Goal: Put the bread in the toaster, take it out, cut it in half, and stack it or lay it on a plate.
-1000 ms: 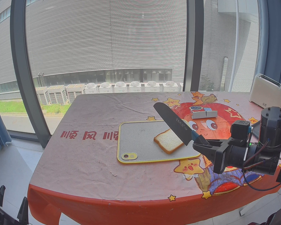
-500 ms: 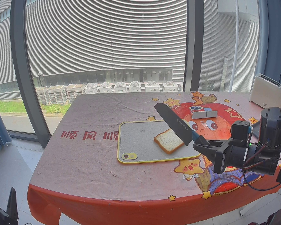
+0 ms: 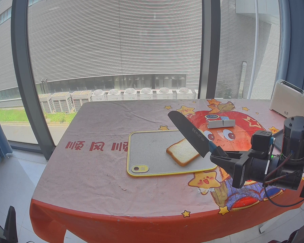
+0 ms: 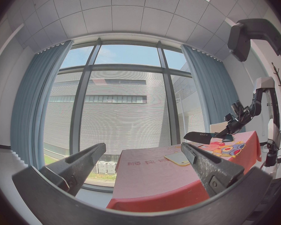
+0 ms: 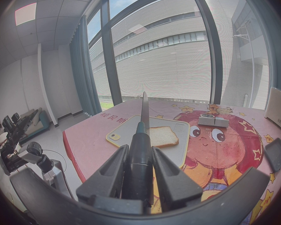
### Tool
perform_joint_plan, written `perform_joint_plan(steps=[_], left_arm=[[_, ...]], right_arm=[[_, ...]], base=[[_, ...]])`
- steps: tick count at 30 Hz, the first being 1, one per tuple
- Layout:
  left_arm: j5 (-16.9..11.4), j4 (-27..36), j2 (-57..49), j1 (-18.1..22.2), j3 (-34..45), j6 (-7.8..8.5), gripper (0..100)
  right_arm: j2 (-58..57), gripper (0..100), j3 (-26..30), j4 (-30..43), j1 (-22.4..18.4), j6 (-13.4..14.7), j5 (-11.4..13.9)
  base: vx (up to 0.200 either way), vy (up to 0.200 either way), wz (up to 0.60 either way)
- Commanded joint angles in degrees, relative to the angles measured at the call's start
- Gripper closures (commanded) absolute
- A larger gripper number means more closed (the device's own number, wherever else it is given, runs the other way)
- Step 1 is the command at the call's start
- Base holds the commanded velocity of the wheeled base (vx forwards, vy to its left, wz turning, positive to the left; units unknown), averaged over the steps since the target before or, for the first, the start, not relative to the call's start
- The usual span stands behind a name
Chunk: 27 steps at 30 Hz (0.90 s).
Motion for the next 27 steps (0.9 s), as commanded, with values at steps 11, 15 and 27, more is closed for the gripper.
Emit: perform_joint_plan(steps=[11,15,27], left_arm=[[-13.64,-2.73,29.76,-0.15,-15.26,0.16,0],[-17.77,-6.07,37.05,-0.15,-16.84,0.07,0],[-20.76,-9.68,60.43,-8.06,-30.11,-0.99,0]], right_arm=[[0.2,100,0.39,0.06,-0.7,-0.16,-0.09],[-0.33,100,0.04,0.06,-0.88,-0.24,-0.09],[-1.12,100,-0.4,0.24,-1.49,-1.04,-0.09]], base=[[0.0,0.0,0.0],[0.0,0.0,0.0],[0.0,0.0,0.0]])
